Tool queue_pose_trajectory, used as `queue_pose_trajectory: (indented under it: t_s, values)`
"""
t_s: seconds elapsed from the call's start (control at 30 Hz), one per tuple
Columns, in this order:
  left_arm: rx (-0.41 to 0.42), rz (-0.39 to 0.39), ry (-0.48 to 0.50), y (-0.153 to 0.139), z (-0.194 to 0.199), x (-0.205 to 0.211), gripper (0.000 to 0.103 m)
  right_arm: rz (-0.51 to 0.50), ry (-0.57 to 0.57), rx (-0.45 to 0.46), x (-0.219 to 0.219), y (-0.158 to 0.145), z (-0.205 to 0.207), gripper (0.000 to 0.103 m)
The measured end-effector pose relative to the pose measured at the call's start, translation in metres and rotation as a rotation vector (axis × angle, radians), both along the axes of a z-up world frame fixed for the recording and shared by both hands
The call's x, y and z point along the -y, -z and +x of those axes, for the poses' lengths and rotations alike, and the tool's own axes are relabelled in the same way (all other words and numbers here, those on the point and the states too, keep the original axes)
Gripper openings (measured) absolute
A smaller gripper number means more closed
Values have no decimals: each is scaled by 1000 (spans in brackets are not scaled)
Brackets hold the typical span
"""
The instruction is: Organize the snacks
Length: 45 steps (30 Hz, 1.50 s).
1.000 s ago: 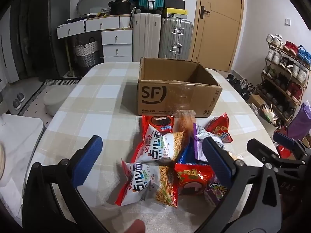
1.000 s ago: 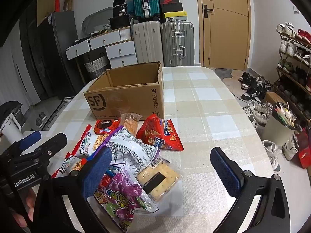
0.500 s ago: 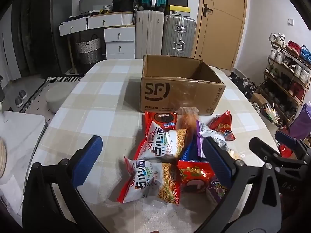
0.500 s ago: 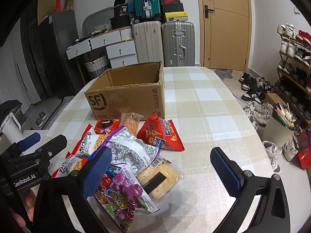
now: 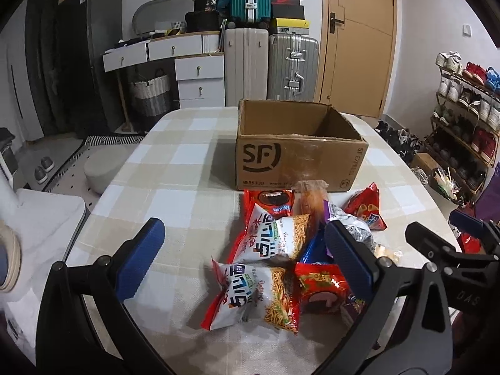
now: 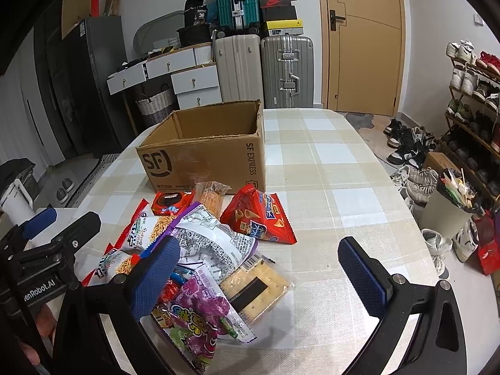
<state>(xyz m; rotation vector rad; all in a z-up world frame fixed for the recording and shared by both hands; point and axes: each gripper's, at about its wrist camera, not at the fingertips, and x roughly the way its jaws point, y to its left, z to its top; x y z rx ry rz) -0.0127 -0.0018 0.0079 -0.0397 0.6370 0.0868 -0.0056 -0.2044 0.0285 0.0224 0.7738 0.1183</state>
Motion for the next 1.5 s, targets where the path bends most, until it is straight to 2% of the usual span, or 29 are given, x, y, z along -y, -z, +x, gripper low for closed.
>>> queue_pose_trajectory:
  t_s: [1.0, 1.5]
  values:
    - [-2, 25, -5, -3, -4, 1, 102, -4, 1, 1, -1, 0, 0, 103]
    - [-13, 12, -13, -2, -2, -3, 102, 0, 1, -6, 1, 1, 1, 103]
